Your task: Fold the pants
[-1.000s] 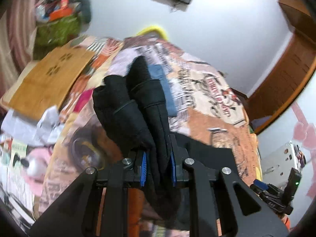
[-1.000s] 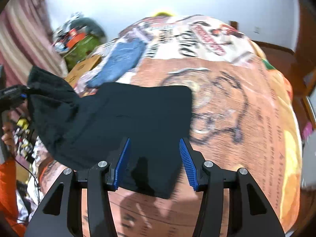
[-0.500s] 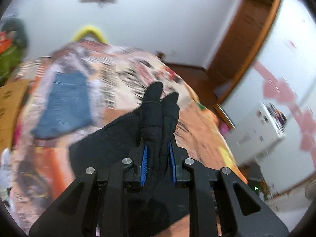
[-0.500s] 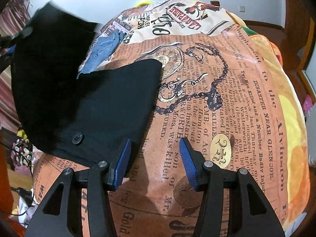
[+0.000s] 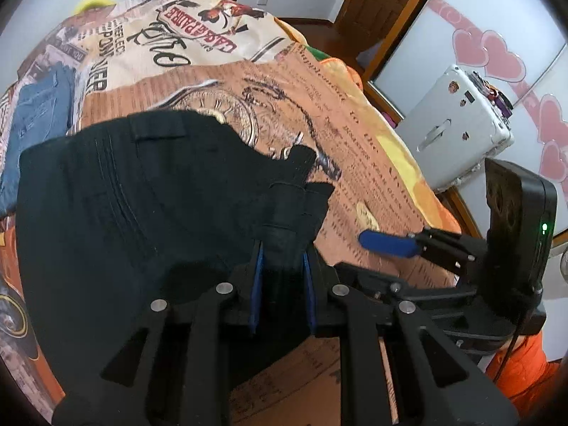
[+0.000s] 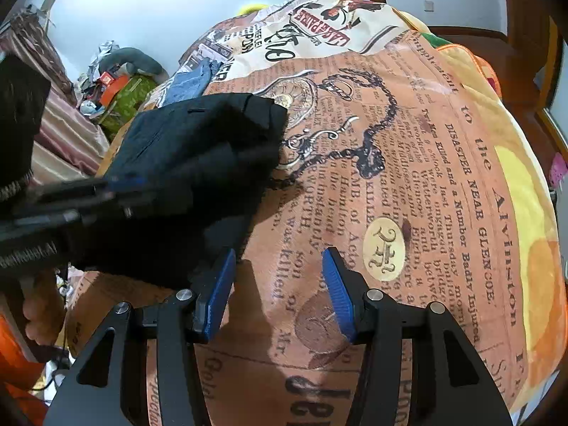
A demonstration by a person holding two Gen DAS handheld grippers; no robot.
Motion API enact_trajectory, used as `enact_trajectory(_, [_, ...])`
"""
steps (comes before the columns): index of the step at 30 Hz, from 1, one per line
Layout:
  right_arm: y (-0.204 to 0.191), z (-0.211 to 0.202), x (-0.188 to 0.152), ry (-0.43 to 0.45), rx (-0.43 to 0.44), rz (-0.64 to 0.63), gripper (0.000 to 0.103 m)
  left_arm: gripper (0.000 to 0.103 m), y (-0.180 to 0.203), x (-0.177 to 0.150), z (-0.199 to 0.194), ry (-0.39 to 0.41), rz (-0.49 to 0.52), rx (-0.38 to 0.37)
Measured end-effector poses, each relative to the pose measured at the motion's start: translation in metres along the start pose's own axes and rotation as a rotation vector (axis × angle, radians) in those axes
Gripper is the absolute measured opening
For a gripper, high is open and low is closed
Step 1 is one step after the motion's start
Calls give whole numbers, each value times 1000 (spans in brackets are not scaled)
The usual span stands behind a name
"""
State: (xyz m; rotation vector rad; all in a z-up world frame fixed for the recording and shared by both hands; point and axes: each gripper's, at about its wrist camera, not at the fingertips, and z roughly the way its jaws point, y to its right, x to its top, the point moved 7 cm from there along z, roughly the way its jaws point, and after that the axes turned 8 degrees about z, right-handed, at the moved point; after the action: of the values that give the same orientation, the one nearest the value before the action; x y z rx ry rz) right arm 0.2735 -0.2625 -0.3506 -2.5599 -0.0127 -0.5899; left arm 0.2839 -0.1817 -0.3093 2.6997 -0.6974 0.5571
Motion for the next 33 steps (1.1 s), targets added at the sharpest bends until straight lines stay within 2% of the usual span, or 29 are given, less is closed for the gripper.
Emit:
enact_trajectory(5, [-3,-4,-3,6,-3,-9,47,27,3,-1,-14,-5,6,-18])
enact_trajectory(7, [-4,-6,-4,6,-6,-10,47,35,6,1,-27,13,19,-21])
enact_trajectory(8, [-5,-7,-5,7,-11,-11,47,43,5,4,-36,33,26,-9])
enact_trajectory(9, [-5,-8,-5,7,-16,-13,47,52,3,7,-46,62,32,13])
enact_trajectory(12, [-7,-12,-4,26,-27,-19,47,65,-12,19,-70,136,34,84])
enact_trajectory(16, [-11,-19,-4,41,-32,-35,48,67,-58,39,-90,177,-5,214])
enact_trajectory(19, [-15,-23,-4,48,-35,-48,52,72,-106,54,-91,176,-58,303])
enact_trajectory(20, [-17,-23,-4,46,-34,-51,52,72,-127,58,-89,162,-74,342])
enact_trajectory(26, [-22,-16,-4,37,-20,-39,53,73,-213,62,-52,29,-104,466])
enact_trajectory(31, [-26,-2,-3,-1,-24,-52,53,73,-261,44,-4,-116,-121,498])
enact_trajectory(33, [-26,2,0,-3,-27,-60,53,74,-266,34,11,-162,-106,488])
